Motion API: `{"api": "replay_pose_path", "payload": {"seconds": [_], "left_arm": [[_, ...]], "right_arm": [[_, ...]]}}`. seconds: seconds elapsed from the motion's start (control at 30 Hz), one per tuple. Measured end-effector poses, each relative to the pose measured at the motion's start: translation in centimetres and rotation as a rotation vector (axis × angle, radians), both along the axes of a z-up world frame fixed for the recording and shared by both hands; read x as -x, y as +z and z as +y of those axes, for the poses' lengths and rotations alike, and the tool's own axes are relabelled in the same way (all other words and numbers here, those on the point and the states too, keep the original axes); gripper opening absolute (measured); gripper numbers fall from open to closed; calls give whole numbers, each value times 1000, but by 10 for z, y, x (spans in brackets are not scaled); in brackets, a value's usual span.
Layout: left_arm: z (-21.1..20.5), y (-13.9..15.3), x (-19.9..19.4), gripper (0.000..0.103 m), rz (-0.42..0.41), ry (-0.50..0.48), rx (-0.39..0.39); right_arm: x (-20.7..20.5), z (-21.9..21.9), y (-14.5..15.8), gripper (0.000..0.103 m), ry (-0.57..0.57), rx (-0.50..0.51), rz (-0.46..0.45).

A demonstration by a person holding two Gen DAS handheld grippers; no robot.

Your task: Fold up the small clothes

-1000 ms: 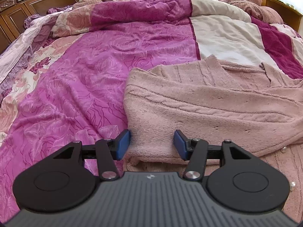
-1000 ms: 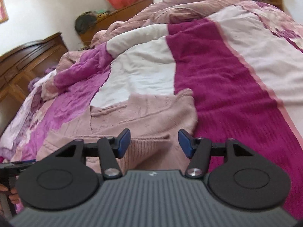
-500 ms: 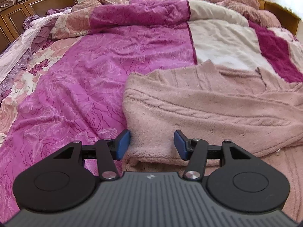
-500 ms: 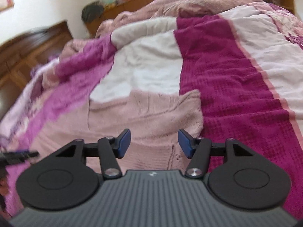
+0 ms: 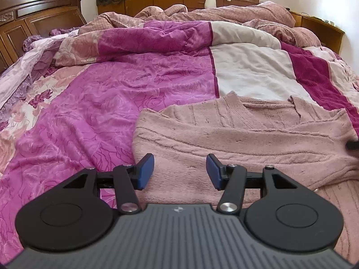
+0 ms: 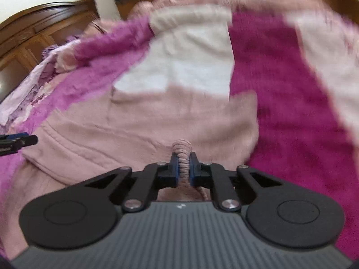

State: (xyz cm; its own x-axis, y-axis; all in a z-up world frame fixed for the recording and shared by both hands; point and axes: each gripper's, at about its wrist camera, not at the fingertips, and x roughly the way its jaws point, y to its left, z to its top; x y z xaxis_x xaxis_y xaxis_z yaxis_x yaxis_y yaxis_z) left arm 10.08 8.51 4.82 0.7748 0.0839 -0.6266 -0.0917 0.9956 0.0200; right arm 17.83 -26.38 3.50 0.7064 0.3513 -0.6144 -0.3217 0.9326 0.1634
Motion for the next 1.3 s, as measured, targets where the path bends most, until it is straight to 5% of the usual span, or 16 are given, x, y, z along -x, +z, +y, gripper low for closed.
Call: {"api": "replay_pose_path", "payload": {"seconds": [0.17, 0.37, 0.5, 0.63, 0.77, 1.13, 1.3], "left_arm": [[2, -3, -6, 59, -29, -16, 34], [3, -26, -35, 59, 3, 53, -12], [1, -42, -46, 67, 27, 54, -101], [11, -41, -47, 68, 44, 69, -43], [27, -27, -33, 68, 58, 85, 34], [28, 41, 49, 69, 16, -42, -145], [22, 65, 93, 69, 37, -115, -167]], "right_arm": [[0, -8, 24, 11, -100, 14, -99], [-36, -4, -19, 13, -157, 87, 36], [-37, -6, -36, 13, -209, 50, 31], [-32, -7, -27, 22, -217, 41, 32], [-13, -13, -6, 43, -216, 8, 1], [77, -19, 52, 44, -89, -71, -56], [123, -11, 58, 48, -16, -85, -34]]}}
